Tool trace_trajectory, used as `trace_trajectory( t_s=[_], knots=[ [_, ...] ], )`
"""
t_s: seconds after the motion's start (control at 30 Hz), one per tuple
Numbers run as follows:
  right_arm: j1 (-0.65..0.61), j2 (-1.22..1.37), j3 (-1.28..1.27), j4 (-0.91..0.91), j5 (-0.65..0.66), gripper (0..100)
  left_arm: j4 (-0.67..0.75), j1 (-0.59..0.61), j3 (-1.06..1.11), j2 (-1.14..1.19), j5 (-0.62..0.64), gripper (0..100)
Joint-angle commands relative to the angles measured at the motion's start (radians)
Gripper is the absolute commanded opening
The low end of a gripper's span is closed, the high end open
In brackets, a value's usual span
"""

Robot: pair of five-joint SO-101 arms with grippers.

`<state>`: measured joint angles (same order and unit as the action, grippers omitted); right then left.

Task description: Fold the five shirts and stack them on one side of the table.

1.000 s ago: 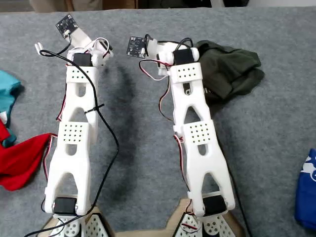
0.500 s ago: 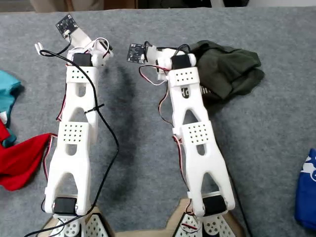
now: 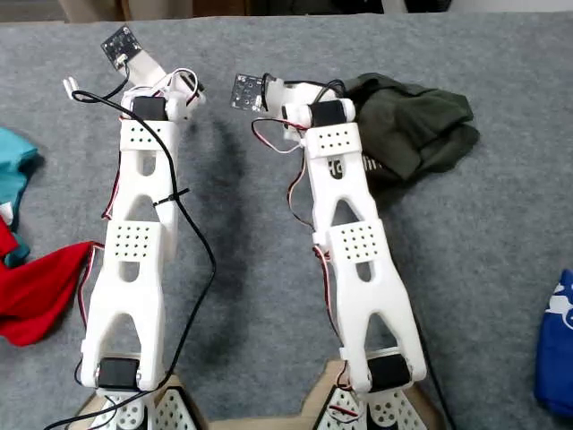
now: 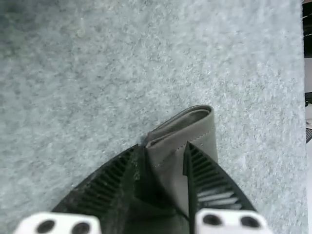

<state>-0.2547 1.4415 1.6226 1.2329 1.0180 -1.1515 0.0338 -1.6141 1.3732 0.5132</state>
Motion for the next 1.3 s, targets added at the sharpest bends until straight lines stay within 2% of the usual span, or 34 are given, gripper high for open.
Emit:
trace_trajectory(
  t_s=[0.0,0.1,0.47,1.07,1.27],
  knots=[
    [0.025,-0.008,0.033,0.002,0.011,15.2,-0.002,-0.005,-0.049,-0.021,-0.009,16],
    [0.025,-0.010,0.038,0.046,0.011,15.3,-0.002,-0.005,-0.049,-0.021,-0.009,16],
    [0.050,0.007,0.039,0.040,0.011,15.3,-0.002,-0.006,-0.049,-0.021,-0.009,16],
    [0.050,0.061,0.044,-0.120,0.011,15.1,-0.002,-0.006,-0.049,-0.021,-0.009,16],
    [0.051,0.064,0.044,-0.155,0.009,6.9,-0.002,-0.006,-0.049,-0.021,-0.009,16]
  ],
)
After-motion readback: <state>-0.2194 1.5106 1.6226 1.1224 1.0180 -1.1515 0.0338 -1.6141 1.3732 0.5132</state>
